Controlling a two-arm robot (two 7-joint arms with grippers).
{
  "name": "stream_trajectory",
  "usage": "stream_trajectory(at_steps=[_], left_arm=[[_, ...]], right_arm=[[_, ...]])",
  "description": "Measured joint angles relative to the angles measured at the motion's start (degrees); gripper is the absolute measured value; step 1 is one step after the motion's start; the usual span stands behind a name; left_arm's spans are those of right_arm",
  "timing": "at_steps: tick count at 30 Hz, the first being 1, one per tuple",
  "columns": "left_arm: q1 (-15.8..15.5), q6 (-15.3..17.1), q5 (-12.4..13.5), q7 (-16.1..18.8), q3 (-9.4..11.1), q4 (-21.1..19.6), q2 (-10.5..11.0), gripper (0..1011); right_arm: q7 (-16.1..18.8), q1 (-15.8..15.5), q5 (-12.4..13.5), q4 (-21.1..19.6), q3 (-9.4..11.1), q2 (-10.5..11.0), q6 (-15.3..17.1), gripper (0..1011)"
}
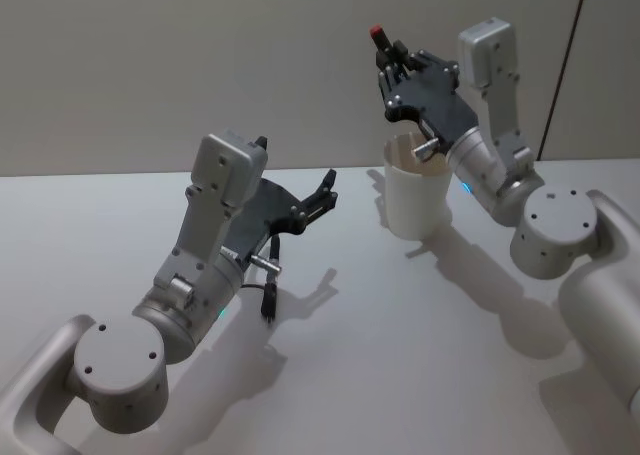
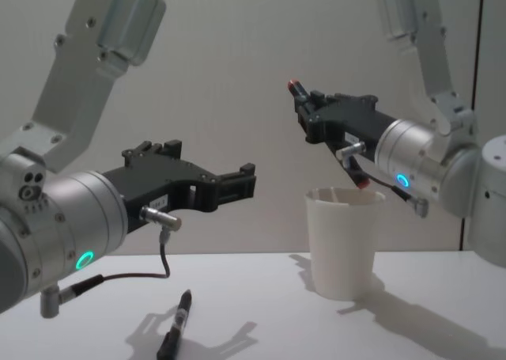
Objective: Place the pen into the pen holder.
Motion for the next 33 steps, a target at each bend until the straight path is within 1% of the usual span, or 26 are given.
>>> stream_trajectory(at_steps=[17, 33], left_arm=[[0.0, 0.0, 0.0, 0.0, 0.0, 0.0, 0.0, 1001], [0.0, 0.0, 0.0, 0.0, 0.0, 0.0, 0.0, 1001]], right_arm=[[-0.8, -0.1, -0.4, 1.9, -0.3, -0.4, -0.2, 187], [-1.1, -1.4, -0.6, 0.8, 0.4, 0.4, 1.1, 187]])
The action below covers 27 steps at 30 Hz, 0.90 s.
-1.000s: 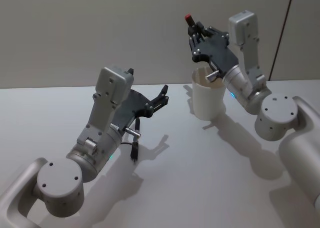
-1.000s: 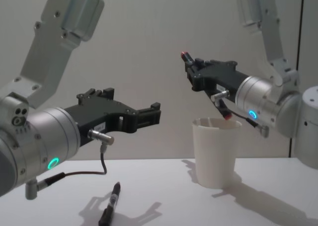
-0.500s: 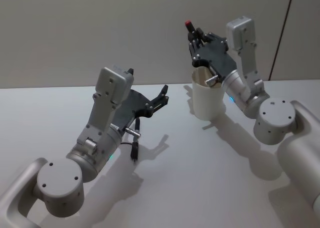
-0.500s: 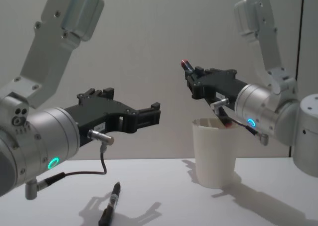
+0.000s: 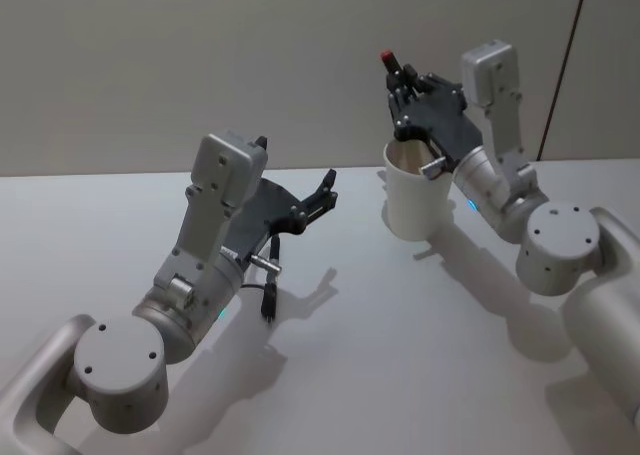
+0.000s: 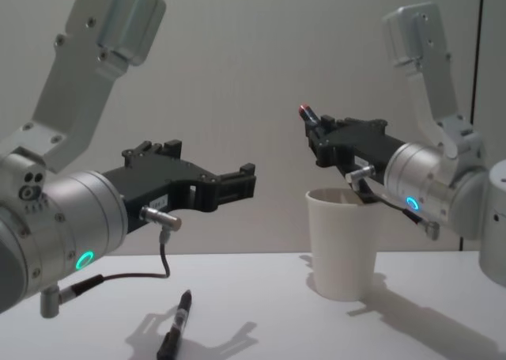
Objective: Place the pen into the pen holder.
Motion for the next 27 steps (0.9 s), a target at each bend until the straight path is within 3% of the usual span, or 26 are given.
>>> stream_trajectory(at_steps=[10, 27], left_arm=[[0.0, 0.0, 0.0, 0.0, 0.0, 0.0, 0.0, 1001], [0.0, 0.0, 0.0, 0.0, 0.0, 0.0, 0.0, 1001]], right_arm=[[-0.1, -0.5, 0.0, -0.6, 0.3, 0.3, 0.4, 217], [-0.1, -0.8, -0.1, -1.0, 0.4, 0.5, 0.7, 759]])
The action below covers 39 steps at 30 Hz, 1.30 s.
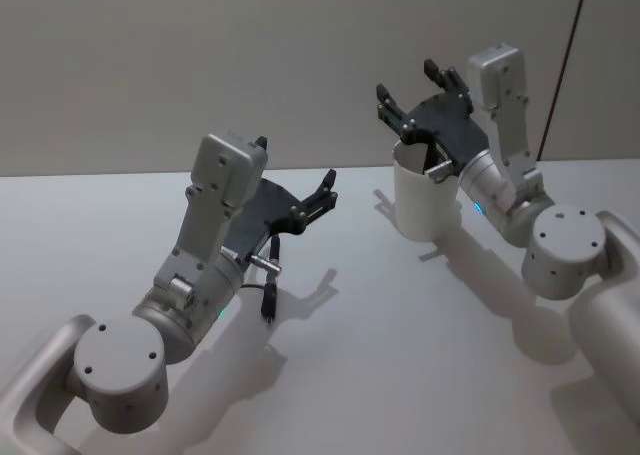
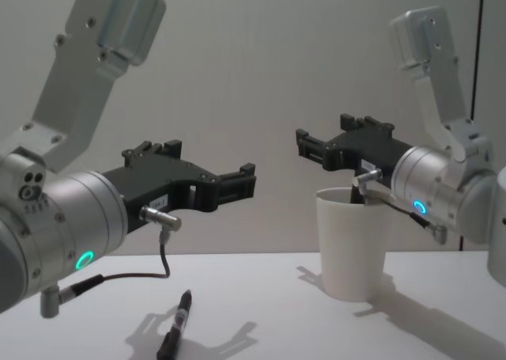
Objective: Place the pen into the pen holder.
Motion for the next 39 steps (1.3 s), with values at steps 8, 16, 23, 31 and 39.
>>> stream_trajectory(at_steps=[8, 16, 23, 31, 39], left_arm=[[0.0, 0.0, 0.0, 0.0, 0.0, 0.0, 0.0, 1001], [0.0, 0.0, 0.0, 0.0, 0.0, 0.0, 0.0, 1001], [0.0, 0.0, 0.0, 0.0, 0.0, 0.0, 0.0, 1001], [0.0, 0.0, 0.0, 0.0, 0.0, 0.0, 0.0, 1001], [0.0, 0.0, 0.0, 0.0, 0.0, 0.0, 0.0, 1001]], right_arm=[[0.0, 0.0, 0.0, -0.1, 0.1, 0.0, 0.1, 969], [0.4, -0.1, 0.0, -1.5, 0.7, 0.5, 0.1, 1002], [1.5, -0.5, 0.4, -4.9, 2.7, 2.0, 0.2, 1002], [3.7, -1.9, 2.3, -9.7, 6.0, 4.7, 2.8, 1002], [6.3, -4.3, 5.6, -14.5, 8.9, 7.5, 7.8, 1002]])
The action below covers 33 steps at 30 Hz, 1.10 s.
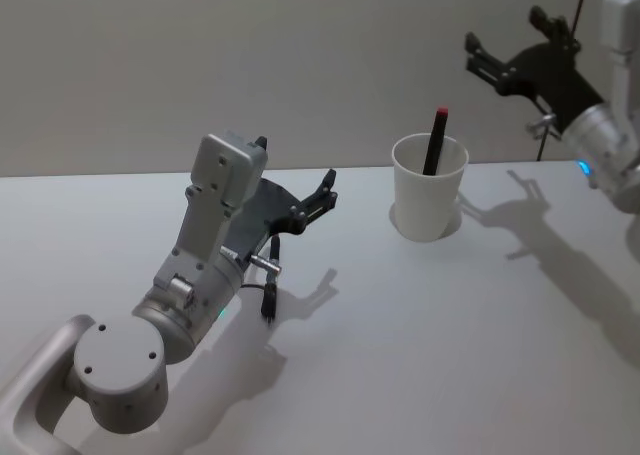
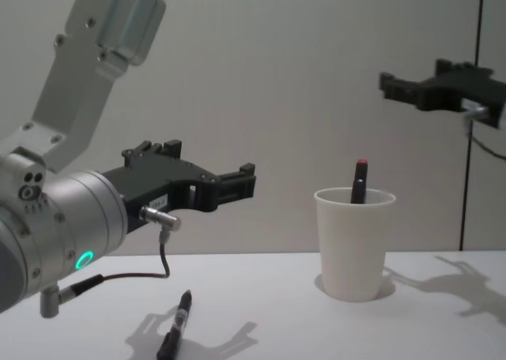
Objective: Place the pen into the pen holder.
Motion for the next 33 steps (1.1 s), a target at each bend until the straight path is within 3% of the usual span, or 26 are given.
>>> stream_trajectory(at_steps=[17, 33], left_arm=[[0.0, 0.0, 0.0, 0.0, 0.0, 0.0, 0.0, 1001], [0.0, 0.1, 0.0, 0.0, 0.0, 0.0, 0.0, 1001]], right_arm=[[4.9, -7.3, 7.0, -8.0, 4.9, 5.4, 13.7, 1002], [9.0, -13.3, 9.9, -9.7, 6.8, 8.5, 22.9, 1002]])
